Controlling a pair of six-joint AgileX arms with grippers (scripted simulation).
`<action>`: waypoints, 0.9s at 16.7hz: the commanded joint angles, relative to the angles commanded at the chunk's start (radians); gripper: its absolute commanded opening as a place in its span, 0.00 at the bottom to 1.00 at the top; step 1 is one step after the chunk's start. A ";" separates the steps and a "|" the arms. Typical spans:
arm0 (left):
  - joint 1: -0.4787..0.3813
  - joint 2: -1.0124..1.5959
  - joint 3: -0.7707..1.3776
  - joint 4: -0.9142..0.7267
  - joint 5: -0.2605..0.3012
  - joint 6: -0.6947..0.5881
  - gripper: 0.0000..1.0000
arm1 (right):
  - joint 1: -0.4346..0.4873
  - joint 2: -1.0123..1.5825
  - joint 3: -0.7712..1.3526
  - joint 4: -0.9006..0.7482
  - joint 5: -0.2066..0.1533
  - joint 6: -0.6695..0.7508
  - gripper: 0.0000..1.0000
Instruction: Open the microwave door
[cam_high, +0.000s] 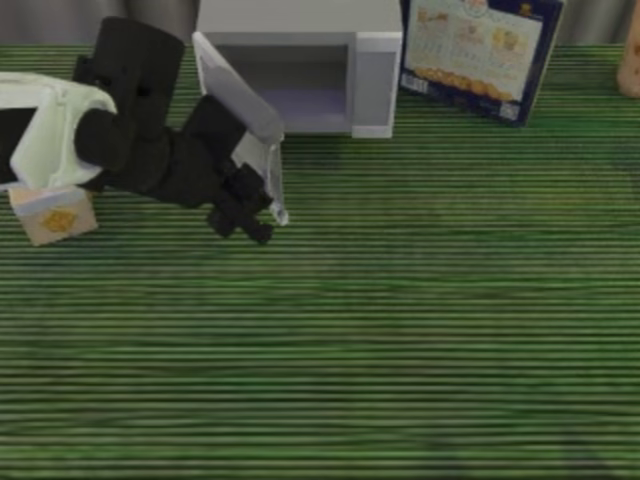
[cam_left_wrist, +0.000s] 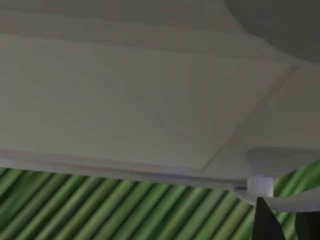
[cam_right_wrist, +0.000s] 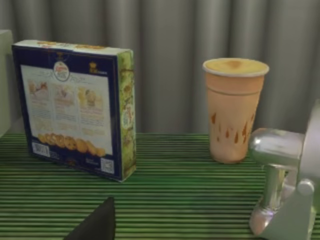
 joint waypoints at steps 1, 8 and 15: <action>0.000 0.000 0.000 0.000 0.000 0.000 0.00 | 0.000 0.000 0.000 0.000 0.000 0.000 1.00; -0.006 0.000 -0.004 -0.001 0.006 -0.004 0.00 | 0.000 0.000 0.000 0.000 0.000 0.000 1.00; 0.027 -0.002 0.003 -0.030 0.044 0.067 0.00 | 0.000 0.000 0.000 0.000 0.000 0.000 1.00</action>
